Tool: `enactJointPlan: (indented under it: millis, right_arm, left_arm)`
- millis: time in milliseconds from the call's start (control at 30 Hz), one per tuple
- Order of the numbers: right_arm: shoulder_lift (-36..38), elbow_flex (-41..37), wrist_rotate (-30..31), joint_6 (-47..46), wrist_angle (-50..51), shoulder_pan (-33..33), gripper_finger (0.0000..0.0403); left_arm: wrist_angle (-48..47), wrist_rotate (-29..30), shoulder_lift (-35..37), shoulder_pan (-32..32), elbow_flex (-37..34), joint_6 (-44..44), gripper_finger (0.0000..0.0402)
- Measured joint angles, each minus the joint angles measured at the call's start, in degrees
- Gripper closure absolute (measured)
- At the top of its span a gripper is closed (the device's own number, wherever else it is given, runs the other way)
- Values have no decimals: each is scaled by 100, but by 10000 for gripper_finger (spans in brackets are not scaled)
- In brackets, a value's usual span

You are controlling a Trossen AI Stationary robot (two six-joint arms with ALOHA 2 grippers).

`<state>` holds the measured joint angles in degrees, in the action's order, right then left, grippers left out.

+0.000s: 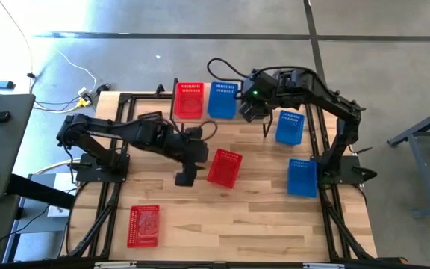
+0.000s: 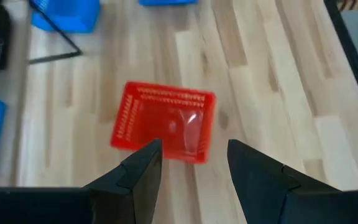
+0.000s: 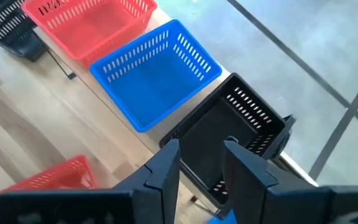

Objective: Stack baskets on shelf by color
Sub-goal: Stack the top red basket on top of the red basket on the shelf

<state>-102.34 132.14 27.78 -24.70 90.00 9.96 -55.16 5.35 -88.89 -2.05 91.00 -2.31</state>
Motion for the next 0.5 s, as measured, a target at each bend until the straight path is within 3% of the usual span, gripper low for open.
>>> enactJointPlan:
  millis: [333,500]
  right_arm:
    - [-1,-2,-65,-232,0,-112,297]
    - [-1,-4,-69,-232,1,-254,297]
  left_arm:
    - [147,-24,-467,-340,-13,-361,230]
    - [316,-315,-736,-410,-13,-535,230]
